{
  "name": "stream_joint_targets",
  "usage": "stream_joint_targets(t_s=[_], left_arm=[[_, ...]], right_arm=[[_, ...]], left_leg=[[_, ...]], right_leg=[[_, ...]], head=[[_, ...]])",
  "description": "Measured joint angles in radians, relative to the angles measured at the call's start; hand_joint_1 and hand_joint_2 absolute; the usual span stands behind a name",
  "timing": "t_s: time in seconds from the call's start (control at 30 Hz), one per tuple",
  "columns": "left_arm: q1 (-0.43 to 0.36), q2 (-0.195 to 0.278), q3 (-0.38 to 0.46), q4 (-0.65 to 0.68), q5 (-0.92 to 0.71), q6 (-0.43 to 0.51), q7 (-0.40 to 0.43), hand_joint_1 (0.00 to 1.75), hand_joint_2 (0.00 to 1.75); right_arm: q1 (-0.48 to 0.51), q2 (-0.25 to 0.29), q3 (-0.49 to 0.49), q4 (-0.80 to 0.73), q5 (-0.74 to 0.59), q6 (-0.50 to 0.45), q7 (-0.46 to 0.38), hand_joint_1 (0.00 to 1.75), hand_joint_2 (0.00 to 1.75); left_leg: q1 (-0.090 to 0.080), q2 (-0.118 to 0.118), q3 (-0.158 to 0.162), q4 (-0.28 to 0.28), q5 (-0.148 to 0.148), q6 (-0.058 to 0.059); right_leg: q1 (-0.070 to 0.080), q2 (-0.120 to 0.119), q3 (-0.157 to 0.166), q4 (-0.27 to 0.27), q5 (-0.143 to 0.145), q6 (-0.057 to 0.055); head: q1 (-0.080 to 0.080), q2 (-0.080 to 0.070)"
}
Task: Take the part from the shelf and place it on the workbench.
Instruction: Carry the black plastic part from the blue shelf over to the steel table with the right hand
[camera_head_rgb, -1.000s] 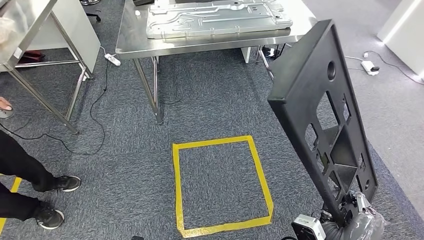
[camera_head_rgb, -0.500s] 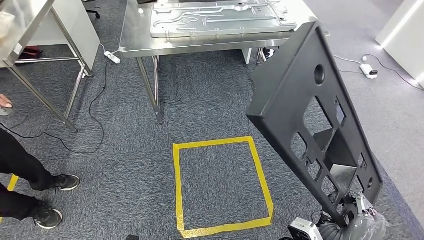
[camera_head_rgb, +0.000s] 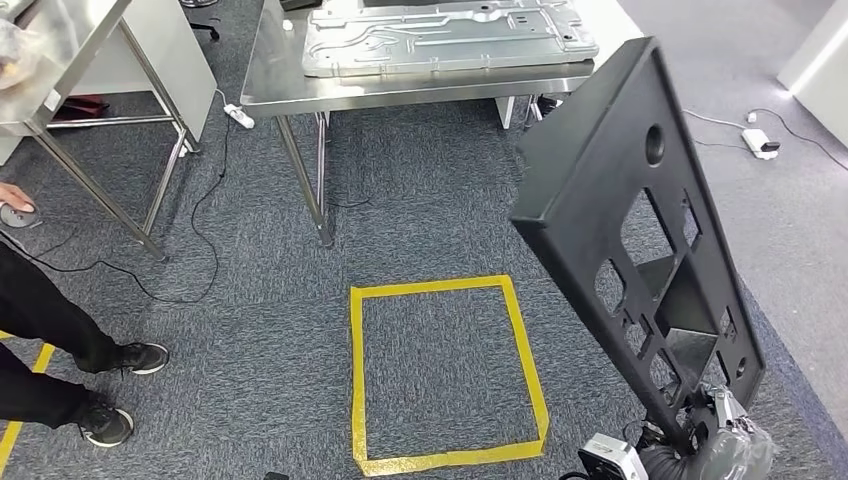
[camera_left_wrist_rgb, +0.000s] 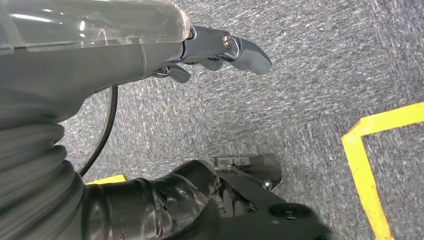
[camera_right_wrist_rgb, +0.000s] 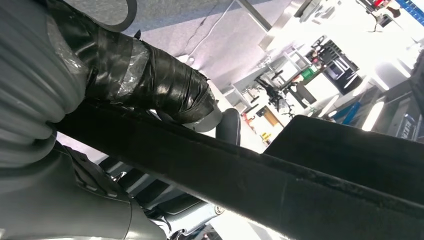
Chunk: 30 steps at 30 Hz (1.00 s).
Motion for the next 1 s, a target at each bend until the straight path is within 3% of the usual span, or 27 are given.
stream_joint_targets(t_s=[0.07,0.1,0.23,0.3,0.37,0.4,0.43,0.5,0.57,0.6,0.73,0.8,0.87,0.9,0.93,1.0], left_arm=[[-0.003,0.001,0.0,0.0,0.0,0.0,0.001,0.0,1.75],[-0.004,0.002,0.0,0.0,0.0,0.0,0.001,0.0,1.75],[-0.002,0.002,0.0,0.0,0.0,0.0,0.003,0.0,1.75],[-0.003,0.002,0.0,0.0,0.0,0.0,0.004,0.0,1.75],[-0.004,0.002,0.0,0.0,0.0,0.0,0.004,0.0,1.75],[-0.003,0.002,0.0,0.0,0.0,0.0,0.004,0.0,1.75],[-0.003,0.002,0.0,0.0,0.0,0.0,0.005,0.0,1.75],[-0.002,0.001,0.0,0.0,-0.001,-0.001,0.005,0.0,1.75],[-0.003,0.001,0.0,0.0,-0.002,-0.002,0.005,0.0,1.75],[-0.003,0.001,0.0,0.0,-0.003,-0.003,0.005,0.0,1.75],[-0.002,0.001,0.0,0.0,-0.008,-0.005,0.005,0.0,1.75],[-0.002,0.001,0.0,0.0,-0.009,-0.007,0.005,0.0,1.75],[-0.003,0.001,0.0,0.0,-0.01,-0.009,0.005,0.0,1.75],[-0.002,0.001,0.0,0.0,-0.011,-0.012,0.004,0.0,1.75],[-0.001,0.001,0.0,0.0,-0.011,-0.016,0.003,0.0,1.75],[0.0,0.001,0.0,0.0,-0.012,-0.025,-0.002,0.0,1.75]], right_arm=[[0.0,0.0,0.0,0.0,0.0,0.0,0.0,1.75,1.75],[0.0,0.001,0.0,0.0,0.0,0.0,0.001,1.75,1.75],[0.0,0.001,0.0,0.0,0.002,0.0,0.002,1.75,1.75],[0.0,0.0,0.0,0.0,0.002,0.0,0.003,1.75,1.75],[0.001,0.0,0.0,0.001,0.002,0.0,0.003,1.75,1.75],[0.001,0.0,0.0,0.001,0.002,0.0,0.003,1.75,1.75],[0.002,0.0,0.0,0.002,0.002,0.0,0.003,1.75,1.75],[0.002,0.0,0.0,0.003,0.003,0.0,0.005,1.75,1.75],[0.001,0.0,0.0,0.004,0.003,0.0,0.006,1.75,1.75],[0.001,0.0,0.0,0.004,0.003,0.0,0.006,1.75,1.75],[0.001,0.0,0.0,0.005,0.003,0.0,0.01,1.75,1.75],[0.001,0.0,0.0,0.005,0.0,0.0,0.02,1.75,1.75],[0.001,-0.001,0.002,0.008,-0.002,0.0,0.043,1.75,1.75],[0.001,-0.002,0.005,0.011,0.001,0.0,0.058,1.75,1.75],[0.001,-0.004,0.01,0.015,0.007,0.0,0.072,1.75,1.75],[-0.001,-0.009,0.022,0.023,0.019,0.0,0.093,1.75,1.75]], left_leg=[[-0.01,0.02,0.053,-0.117,0.042,0.014],[-0.015,0.027,0.063,-0.141,0.046,0.018],[-0.011,0.012,0.069,-0.163,0.056,0.032],[-0.006,0.005,0.073,-0.171,0.063,0.04],[-0.006,-0.004,0.072,-0.171,0.063,0.042],[-0.005,-0.008,0.072,-0.17,0.063,0.042],[-0.005,-0.014,0.072,-0.168,0.062,0.041],[-0.003,-0.027,0.074,-0.164,0.059,0.036],[-0.002,-0.039,0.072,-0.158,0.055,0.025],[-0.003,-0.043,0.07,-0.156,0.054,0.019],[0.0,-0.042,0.066,-0.15,0.047,-0.006],[0.002,-0.027,0.03,-0.073,-0.002,-0.011],[0.001,-0.017,-0.035,0.065,-0.068,-0.013],[0.001,-0.016,-0.058,0.114,-0.082,-0.014],[0.001,-0.015,-0.066,0.131,-0.078,-0.012],[0.0,-0.012,-0.021,0.045,-0.02,-0.004]], right_leg=[[0.004,-0.005,0.001,0.005,-0.005,0.007],[0.005,-0.008,0.0,0.007,-0.007,0.011],[0.003,-0.011,-0.002,0.02,-0.022,0.033],[-0.003,0.004,-0.038,0.101,-0.073,0.044],[-0.009,0.011,-0.099,0.224,-0.126,0.052],[-0.012,0.011,-0.119,0.262,-0.131,0.055],[-0.015,0.012,-0.122,0.264,-0.117,0.058],[-0.021,0.017,-0.076,0.158,-0.047,0.06],[-0.022,0.034,-0.021,0.042,-0.005,0.057],[-0.02,0.04,-0.01,0.015,0.0,0.053],[-0.016,0.032,-0.006,0.0,0.004,0.023],[-0.017,0.024,-0.002,-0.007,0.008,0.008],[-0.013,0.017,-0.004,-0.007,0.008,0.001],[-0.011,0.014,-0.004,-0.006,0.007,0.0],[-0.008,0.013,-0.005,-0.005,0.007,0.0],[-0.004,0.011,-0.004,-0.002,0.005,0.0]], head=[[0.0,0.0],[0.0,0.0],[0.001,0.0],[0.003,0.0],[0.004,0.0],[0.004,0.0],[0.004,0.0],[0.004,0.0],[0.004,0.0],[0.004,0.0],[0.003,0.0],[0.001,0.0],[0.0,0.0],[0.0,0.0],[0.0,0.0],[0.0,0.0]])
